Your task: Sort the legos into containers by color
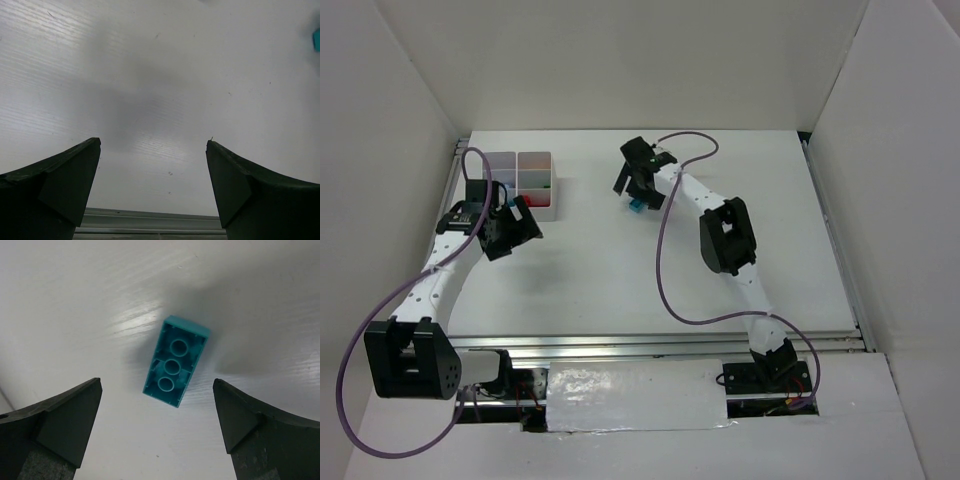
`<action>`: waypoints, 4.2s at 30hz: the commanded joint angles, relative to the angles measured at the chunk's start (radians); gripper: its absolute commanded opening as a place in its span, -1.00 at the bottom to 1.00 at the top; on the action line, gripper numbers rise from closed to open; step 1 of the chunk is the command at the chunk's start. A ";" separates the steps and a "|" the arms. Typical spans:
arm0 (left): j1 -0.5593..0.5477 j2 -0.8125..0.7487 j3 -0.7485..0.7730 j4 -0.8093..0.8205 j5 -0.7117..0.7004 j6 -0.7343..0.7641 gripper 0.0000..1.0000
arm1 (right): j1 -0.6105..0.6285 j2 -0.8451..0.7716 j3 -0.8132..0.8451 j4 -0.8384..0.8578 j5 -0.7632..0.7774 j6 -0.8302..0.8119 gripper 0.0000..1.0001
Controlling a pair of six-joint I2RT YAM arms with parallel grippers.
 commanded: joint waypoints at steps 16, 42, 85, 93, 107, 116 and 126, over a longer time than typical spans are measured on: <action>0.003 -0.043 -0.013 0.023 0.121 0.075 0.99 | 0.008 0.058 0.078 -0.249 0.132 0.062 -0.02; -0.143 0.060 -0.020 0.259 0.754 -0.254 0.96 | 0.222 -0.913 -0.995 0.531 -0.801 -0.705 -1.00; 0.236 0.385 0.534 -0.067 -0.201 -0.331 -1.00 | 0.173 -1.327 -1.252 0.507 -0.548 -0.543 0.99; 0.246 0.551 0.620 -0.021 -0.105 -0.399 -1.00 | 0.170 -1.396 -1.306 0.495 -0.560 -0.547 0.99; 0.248 0.602 0.539 0.095 -0.057 -0.459 -0.72 | 0.170 -1.410 -1.304 0.472 -0.602 -0.575 0.99; 0.251 0.612 0.517 0.115 -0.051 -0.454 -0.15 | 0.169 -1.381 -1.292 0.480 -0.626 -0.577 0.99; 0.283 0.631 0.562 0.100 -0.037 -0.437 0.71 | 0.170 -1.358 -1.268 0.471 -0.637 -0.583 1.00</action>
